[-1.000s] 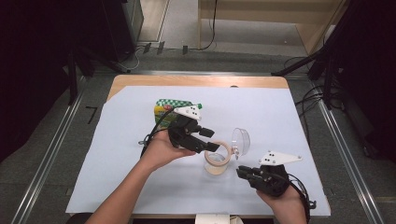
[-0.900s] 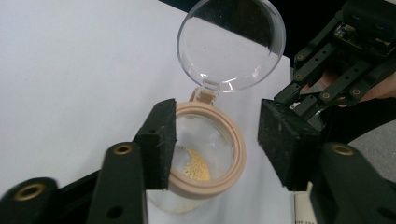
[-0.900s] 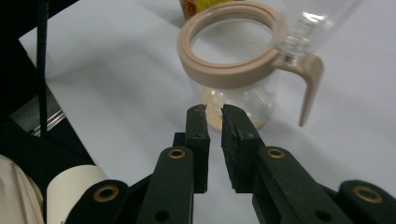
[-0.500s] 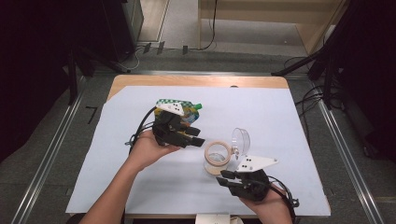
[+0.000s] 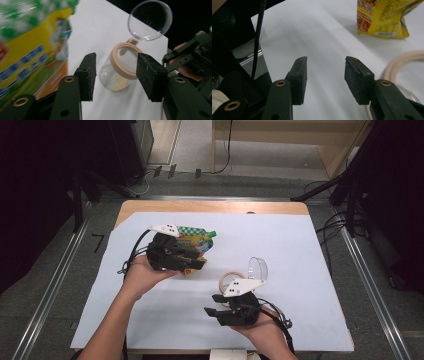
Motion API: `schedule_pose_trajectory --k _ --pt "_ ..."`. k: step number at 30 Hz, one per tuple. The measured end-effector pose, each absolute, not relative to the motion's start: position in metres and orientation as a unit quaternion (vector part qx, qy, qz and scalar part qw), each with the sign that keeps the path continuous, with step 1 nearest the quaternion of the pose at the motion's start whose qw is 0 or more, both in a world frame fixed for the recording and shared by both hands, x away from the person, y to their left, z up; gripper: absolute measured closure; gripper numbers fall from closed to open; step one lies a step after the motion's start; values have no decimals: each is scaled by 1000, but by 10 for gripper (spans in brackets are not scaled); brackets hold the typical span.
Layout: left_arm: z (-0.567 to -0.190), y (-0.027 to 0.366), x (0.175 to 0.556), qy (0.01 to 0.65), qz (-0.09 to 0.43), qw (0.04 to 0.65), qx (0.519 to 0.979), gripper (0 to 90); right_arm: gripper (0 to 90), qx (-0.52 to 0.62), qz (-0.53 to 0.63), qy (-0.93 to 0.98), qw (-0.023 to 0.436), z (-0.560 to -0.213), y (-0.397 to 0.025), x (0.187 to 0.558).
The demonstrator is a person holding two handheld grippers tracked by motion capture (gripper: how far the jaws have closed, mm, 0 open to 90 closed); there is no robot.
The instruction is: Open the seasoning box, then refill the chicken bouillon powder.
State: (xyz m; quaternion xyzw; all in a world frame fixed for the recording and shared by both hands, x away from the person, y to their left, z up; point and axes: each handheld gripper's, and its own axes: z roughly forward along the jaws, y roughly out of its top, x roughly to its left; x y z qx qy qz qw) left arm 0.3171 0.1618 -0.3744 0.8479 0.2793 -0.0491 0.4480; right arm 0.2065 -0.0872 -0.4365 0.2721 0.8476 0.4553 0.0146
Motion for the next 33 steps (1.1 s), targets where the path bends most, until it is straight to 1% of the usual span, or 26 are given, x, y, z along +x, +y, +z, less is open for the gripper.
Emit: schedule_pose_trajectory --k 3,5,11,17,26,33 --pt "-373 170 317 277 -32 447 850 515 520 262 453 852 13 -432 -73 211" --pt "-372 174 317 278 -22 443 852 501 493 259 452 853 16 -432 -64 213" --pt "-373 186 319 286 -24 439 851 448 473 264 446 855 10 -440 -48 217" --pt "-375 194 321 291 -18 436 851 410 470 265 442 857 2 -450 -44 214" --pt "-373 217 324 315 1 445 838 402 466 253 440 861 0 -457 -42 208" --pt "-376 237 328 334 15 435 836 405 467 253 439 862 -3 -458 -42 207"
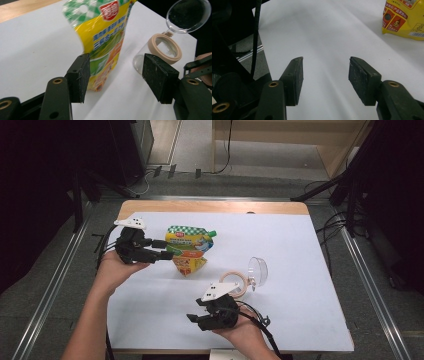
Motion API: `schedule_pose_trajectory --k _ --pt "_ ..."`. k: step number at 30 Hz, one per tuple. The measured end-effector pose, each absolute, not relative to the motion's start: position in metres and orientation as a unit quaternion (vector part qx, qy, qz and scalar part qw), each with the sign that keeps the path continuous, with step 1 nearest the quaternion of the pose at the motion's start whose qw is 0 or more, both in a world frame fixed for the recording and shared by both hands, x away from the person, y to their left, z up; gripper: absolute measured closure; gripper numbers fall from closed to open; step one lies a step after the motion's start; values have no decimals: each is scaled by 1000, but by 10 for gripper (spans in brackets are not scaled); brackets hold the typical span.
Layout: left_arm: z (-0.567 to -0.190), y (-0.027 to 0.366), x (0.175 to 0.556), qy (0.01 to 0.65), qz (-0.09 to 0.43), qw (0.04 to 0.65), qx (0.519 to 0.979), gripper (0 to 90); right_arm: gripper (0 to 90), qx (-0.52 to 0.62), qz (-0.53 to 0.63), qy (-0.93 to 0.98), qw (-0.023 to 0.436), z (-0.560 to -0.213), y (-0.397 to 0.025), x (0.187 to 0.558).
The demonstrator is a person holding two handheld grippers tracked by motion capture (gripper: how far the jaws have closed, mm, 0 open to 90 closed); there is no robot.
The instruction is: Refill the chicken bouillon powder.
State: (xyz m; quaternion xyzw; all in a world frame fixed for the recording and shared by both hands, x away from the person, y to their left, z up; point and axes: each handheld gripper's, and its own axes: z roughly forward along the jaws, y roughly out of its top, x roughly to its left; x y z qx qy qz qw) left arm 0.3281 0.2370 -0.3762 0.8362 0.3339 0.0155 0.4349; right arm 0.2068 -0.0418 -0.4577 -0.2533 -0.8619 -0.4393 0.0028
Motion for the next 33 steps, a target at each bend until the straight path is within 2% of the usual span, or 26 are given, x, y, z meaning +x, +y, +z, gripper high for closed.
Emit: schedule_pose_trajectory --k 9,19,30,33 --pt "-390 241 340 345 25 424 837 393 469 -248 -436 -865 8 -462 -39 206" --pt "-410 218 359 338 8 436 834 486 472 -244 -441 -863 6 -467 -38 208" --pt "-419 202 358 320 -10 441 838 735 474 -242 -439 -865 7 -472 -34 206" --pt "-418 203 355 316 5 444 838 840 474 -238 -440 -866 7 -474 -31 205"
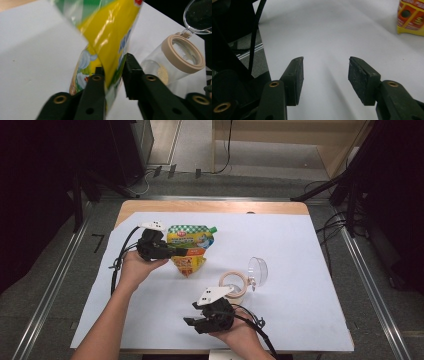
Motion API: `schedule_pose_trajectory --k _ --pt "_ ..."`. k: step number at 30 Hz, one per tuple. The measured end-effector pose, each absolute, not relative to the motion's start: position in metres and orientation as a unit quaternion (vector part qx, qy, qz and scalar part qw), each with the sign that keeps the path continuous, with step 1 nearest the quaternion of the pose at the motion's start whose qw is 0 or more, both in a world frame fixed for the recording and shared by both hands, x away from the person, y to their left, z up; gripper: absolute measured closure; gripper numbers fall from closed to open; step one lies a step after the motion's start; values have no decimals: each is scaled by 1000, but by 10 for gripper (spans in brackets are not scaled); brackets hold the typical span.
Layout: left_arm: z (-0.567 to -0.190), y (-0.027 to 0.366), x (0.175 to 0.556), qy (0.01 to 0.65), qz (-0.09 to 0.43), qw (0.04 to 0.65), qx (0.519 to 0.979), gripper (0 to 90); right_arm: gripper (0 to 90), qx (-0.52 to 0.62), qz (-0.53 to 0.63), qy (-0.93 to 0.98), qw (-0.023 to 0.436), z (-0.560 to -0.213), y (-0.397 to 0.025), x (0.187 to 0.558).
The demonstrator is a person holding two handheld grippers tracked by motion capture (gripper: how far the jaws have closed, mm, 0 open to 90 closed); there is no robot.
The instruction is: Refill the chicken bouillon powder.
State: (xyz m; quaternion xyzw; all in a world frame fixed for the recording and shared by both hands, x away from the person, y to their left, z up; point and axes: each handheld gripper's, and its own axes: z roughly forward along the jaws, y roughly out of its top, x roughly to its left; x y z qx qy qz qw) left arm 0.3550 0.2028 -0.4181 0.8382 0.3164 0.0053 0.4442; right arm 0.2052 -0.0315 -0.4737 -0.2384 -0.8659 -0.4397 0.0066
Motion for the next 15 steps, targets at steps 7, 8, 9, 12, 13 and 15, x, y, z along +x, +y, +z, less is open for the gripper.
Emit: schedule_pose_trajectory --k 7,8,9,12,13,15 --pt "-411 202 351 324 1 428 844 887 472 -239 -446 -863 4 -475 -27 206" --pt "-409 203 350 325 -1 427 844 887 472 -242 -444 -862 5 -475 -28 207" --pt "-405 203 348 324 2 424 846 888 472 -242 -446 -862 4 -476 -28 207" --pt "-394 207 341 314 4 427 848 889 472 -245 -449 -859 -2 -476 -31 209" --pt "-391 208 339 314 2 428 847 889 472 -247 -451 -858 -3 -476 -31 210" --pt "-383 210 333 311 1 433 846 889 474 -251 -453 -856 -2 -477 -32 210"
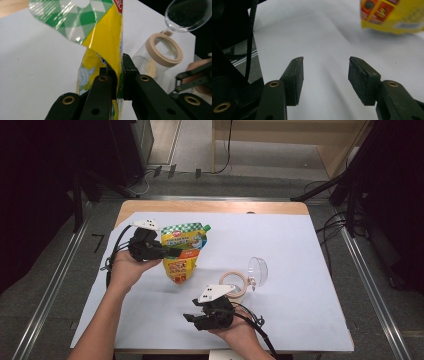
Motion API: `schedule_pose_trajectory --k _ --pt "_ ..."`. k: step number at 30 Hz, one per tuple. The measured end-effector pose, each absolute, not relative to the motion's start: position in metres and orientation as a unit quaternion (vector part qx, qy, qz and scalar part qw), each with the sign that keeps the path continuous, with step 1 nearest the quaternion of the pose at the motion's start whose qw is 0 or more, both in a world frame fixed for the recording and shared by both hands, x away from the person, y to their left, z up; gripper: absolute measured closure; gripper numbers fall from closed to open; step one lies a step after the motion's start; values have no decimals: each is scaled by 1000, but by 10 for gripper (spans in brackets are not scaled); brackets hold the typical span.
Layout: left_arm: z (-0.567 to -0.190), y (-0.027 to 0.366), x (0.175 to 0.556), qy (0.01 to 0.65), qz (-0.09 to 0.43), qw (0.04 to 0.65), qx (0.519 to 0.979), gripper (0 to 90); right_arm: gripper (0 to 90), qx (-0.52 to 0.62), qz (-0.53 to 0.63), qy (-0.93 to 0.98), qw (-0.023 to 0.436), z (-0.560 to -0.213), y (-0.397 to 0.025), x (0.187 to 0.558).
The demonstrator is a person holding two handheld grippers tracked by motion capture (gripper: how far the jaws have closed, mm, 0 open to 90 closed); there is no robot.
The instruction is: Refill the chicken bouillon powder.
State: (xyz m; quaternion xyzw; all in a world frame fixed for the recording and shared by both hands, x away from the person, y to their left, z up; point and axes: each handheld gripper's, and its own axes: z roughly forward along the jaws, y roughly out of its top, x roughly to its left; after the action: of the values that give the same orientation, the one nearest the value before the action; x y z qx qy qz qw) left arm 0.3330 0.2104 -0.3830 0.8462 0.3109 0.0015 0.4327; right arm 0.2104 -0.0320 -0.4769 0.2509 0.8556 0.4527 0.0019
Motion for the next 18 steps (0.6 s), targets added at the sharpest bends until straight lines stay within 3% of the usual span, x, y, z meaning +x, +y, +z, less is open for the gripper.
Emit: schedule_pose_trajectory --k 7,13,18 --pt "-362 216 315 305 -6 442 844 890 493 256 455 853 7 -479 -32 211" --pt "-347 208 296 288 -11 442 850 890 595 267 458 848 27 -477 -34 212" --pt "-334 200 283 273 -25 445 852 890 573 282 463 840 24 -478 -35 214"
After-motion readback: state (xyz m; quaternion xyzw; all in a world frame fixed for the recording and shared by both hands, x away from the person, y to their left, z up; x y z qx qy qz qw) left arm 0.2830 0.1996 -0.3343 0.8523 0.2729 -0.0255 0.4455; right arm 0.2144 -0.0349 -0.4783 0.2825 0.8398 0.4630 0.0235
